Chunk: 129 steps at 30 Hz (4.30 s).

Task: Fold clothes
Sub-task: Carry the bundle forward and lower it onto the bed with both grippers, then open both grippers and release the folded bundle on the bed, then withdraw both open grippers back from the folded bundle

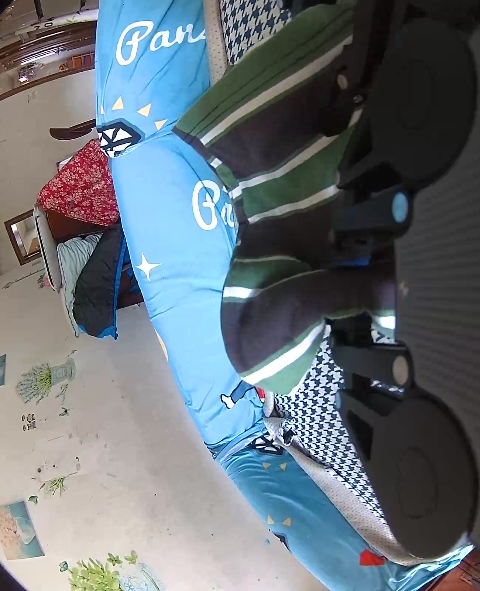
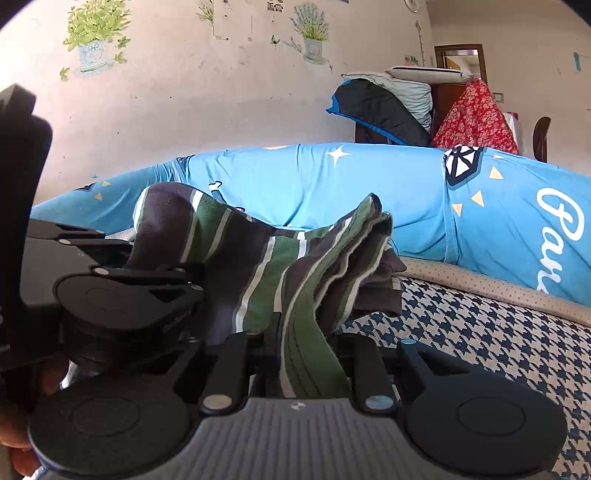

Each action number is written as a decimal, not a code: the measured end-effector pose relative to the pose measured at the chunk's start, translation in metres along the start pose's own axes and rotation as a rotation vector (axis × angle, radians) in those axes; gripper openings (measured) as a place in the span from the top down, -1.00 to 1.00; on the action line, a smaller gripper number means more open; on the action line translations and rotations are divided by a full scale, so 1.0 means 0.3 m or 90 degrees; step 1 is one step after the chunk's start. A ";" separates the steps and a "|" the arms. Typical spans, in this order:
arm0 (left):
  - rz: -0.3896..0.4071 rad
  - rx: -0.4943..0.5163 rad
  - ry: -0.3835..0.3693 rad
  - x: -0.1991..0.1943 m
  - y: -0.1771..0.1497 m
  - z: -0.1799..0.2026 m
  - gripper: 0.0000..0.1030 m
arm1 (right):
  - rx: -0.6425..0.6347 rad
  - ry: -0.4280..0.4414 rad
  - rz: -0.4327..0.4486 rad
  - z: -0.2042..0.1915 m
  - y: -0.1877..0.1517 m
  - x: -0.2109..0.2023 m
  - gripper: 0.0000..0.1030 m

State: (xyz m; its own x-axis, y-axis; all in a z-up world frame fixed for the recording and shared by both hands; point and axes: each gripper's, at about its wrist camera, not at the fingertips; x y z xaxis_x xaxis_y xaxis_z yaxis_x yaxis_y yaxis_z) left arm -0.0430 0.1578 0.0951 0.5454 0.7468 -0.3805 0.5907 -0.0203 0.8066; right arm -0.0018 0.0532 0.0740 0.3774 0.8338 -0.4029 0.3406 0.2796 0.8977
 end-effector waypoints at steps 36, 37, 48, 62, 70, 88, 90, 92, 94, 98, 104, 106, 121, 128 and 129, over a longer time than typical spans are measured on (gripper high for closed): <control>-0.181 -0.111 0.071 0.336 -0.110 -0.156 -0.50 | 0.007 -0.014 -0.048 0.051 -0.064 0.066 0.16; -0.185 -0.109 0.073 0.341 -0.115 -0.155 -0.50 | 0.012 -0.010 -0.059 0.056 -0.074 0.078 0.16; -0.230 -0.110 0.094 0.397 -0.167 -0.167 -0.69 | 0.083 0.003 -0.075 0.111 -0.106 0.101 0.14; -0.226 -0.124 0.027 0.211 -0.111 -0.203 -0.81 | 0.135 -0.048 -0.098 0.104 -0.076 -0.030 -0.27; -0.233 -0.146 -0.033 0.066 -0.110 -0.220 -0.94 | 0.159 -0.057 -0.121 0.080 -0.063 -0.118 -0.45; -0.237 -0.123 -0.066 -0.168 -0.212 -0.219 -1.00 | 0.159 -0.101 -0.202 -0.005 -0.109 -0.250 -0.74; -0.240 -0.128 -0.068 -0.186 -0.224 -0.224 -1.00 | 0.150 -0.105 -0.207 -0.016 -0.115 -0.262 -0.74; -0.240 -0.134 -0.071 -0.201 -0.233 -0.230 -1.00 | 0.141 -0.108 -0.211 -0.029 -0.121 -0.276 -0.74; -0.235 -0.130 -0.071 -0.215 -0.239 -0.229 -1.00 | 0.134 -0.108 -0.214 -0.042 -0.126 -0.291 -0.74; -0.227 -0.113 -0.068 -0.244 -0.245 -0.213 -1.00 | 0.140 -0.110 -0.213 -0.059 -0.136 -0.327 -0.74; -0.227 -0.093 -0.080 -0.281 -0.261 -0.177 -1.00 | 0.134 -0.111 -0.213 -0.085 -0.142 -0.363 -0.74; -0.228 -0.085 -0.084 -0.290 -0.264 -0.164 -1.00 | 0.132 -0.106 -0.217 -0.094 -0.144 -0.368 -0.74; -0.250 -0.054 -0.081 -0.275 -0.275 -0.108 -1.00 | 0.143 -0.105 -0.242 -0.097 -0.158 -0.345 -0.75; -0.258 -0.059 -0.084 -0.263 -0.284 -0.120 -1.00 | 0.148 -0.112 -0.250 -0.097 -0.161 -0.307 -0.75; -0.259 -0.061 -0.084 -0.261 -0.285 -0.124 -1.00 | 0.149 -0.112 -0.251 -0.097 -0.162 -0.305 -0.75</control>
State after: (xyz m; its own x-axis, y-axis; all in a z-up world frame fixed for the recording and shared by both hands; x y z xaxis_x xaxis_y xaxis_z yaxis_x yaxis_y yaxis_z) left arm -0.1582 0.1259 0.0727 0.3549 0.5895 -0.7256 0.7192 0.3237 0.6148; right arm -0.0778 -0.0228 0.0724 0.3144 0.5871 -0.7460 0.6633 0.4263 0.6151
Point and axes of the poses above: each gripper's, at about its wrist camera, not at the fingertips, and x roughly the way its jaws point, z to its right, y to its top, and after that the axes turned 13 degrees about y, right-handed
